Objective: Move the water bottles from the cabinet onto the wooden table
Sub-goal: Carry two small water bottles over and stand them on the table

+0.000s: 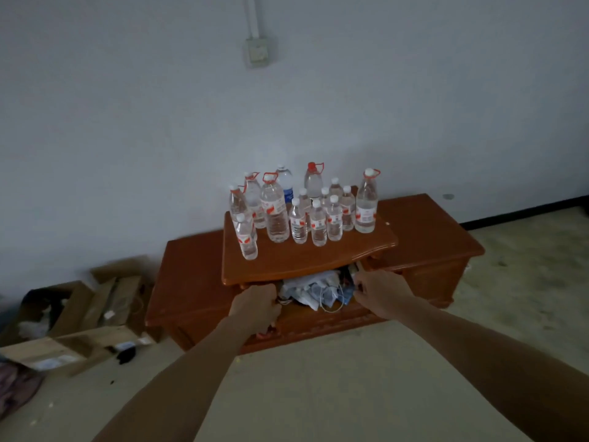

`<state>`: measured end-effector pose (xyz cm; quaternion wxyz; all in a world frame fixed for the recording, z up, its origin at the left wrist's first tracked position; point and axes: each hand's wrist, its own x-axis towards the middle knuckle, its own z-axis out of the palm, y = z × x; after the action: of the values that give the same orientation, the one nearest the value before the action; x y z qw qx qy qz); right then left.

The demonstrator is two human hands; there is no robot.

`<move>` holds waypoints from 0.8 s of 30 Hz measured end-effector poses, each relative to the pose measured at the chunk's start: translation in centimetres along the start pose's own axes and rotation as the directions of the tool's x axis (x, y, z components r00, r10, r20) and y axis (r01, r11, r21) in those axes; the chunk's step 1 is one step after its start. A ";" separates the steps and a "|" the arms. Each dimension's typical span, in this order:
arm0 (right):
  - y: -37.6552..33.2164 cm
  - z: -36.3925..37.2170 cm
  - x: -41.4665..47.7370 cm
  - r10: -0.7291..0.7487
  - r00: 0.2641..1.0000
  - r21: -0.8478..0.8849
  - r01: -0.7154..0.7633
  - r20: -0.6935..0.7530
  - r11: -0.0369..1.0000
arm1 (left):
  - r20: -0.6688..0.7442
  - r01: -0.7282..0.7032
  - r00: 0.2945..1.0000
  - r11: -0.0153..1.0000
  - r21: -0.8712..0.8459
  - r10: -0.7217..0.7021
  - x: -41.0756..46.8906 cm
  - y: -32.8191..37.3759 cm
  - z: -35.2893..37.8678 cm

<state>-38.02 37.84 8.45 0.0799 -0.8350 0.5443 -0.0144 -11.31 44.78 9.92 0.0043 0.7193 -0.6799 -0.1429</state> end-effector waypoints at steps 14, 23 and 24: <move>6.9 1.1 29.2 -0.112 0.990 0.065 0.107 0.083 0.992 | 0.045 0.172 0.985 0.983 -0.069 -0.169 26.2 -3.6 -2.0; 4.7 1.5 43.8 -0.198 0.974 0.060 0.193 0.106 0.979 | -0.065 0.348 0.930 0.922 -0.169 -0.363 35.6 -8.4 -2.2; 4.0 1.9 45.3 -0.197 0.975 0.065 0.192 0.103 0.979 | -0.083 0.368 0.919 0.914 -0.170 -0.385 36.6 -9.5 -2.3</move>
<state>-22.95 -4.77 3.14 0.1302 -0.8813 0.4542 0.0084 -0.29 9.26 2.87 0.0700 0.8414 -0.5142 -0.1507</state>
